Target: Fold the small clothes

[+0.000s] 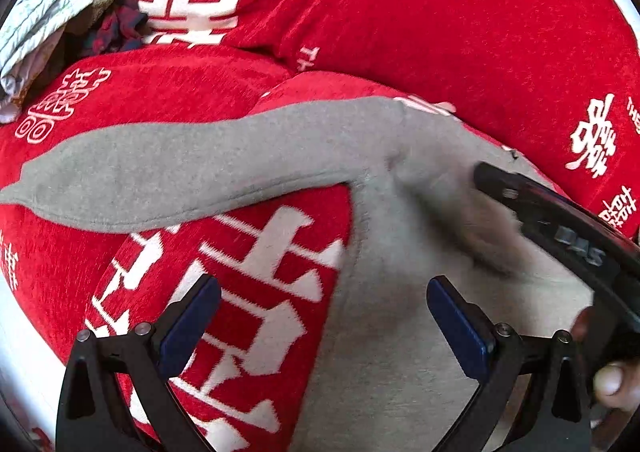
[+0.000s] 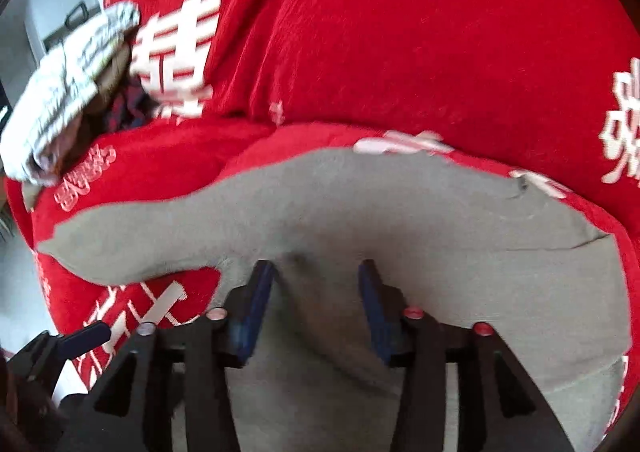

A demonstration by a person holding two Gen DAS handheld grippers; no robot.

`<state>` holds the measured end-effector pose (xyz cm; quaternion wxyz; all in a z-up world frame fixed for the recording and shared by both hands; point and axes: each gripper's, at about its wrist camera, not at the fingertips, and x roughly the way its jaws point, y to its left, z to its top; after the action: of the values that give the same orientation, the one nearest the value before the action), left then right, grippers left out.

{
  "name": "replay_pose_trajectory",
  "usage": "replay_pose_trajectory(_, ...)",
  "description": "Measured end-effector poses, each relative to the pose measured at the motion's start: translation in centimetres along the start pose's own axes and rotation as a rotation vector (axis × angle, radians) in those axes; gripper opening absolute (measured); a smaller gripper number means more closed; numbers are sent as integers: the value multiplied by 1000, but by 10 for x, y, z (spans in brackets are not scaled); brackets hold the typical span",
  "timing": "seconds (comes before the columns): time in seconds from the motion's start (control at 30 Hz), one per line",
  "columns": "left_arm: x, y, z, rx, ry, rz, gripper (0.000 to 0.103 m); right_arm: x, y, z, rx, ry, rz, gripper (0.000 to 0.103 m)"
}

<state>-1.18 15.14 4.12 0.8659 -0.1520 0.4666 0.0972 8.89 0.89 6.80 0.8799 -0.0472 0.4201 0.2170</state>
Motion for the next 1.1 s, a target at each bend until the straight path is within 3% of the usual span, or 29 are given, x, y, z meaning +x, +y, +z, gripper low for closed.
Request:
replay_pose_trajectory(0.13, -4, -29, 5, 51, -7, -29, 103, -20, -53, -11, 31, -22, -122, 55)
replay_pose_trajectory(0.23, -2, -58, 5, 101, -3, -49, 103, -17, -92, -26, 75, 34, -205, 55)
replay_pose_trajectory(0.33, -1, -88, 5, 155, -1, -66, 103, -11, -117, -42, 118, 71, -235, 55)
replay_pose_trajectory(0.43, 3, -115, 5, 210, -1, -60, 103, 0, -130, -55, 146, 114, -236, 55)
replay_pose_trajectory(0.5, 4, -124, 5, 231, -1, -61, 103, -4, -130, -61, 134, 91, -221, 56)
replay_pose_trajectory(0.63, 5, -133, 7, 256, -10, -48, 103, -15, -136, -60, 149, 68, -96, 56)
replay_pose_trajectory(0.8, 18, -146, 12, 262, 10, -56, 103, -21, -167, -62, 190, 48, -220, 56)
replay_pose_trajectory(0.97, 44, -167, 14, 286, 46, -58, 103, -12, -202, -59, 242, 63, -263, 56)
replay_pose_trajectory(1.1, 73, -172, 14, 295, 93, -9, 103, -2, -222, -51, 275, 82, -263, 56)
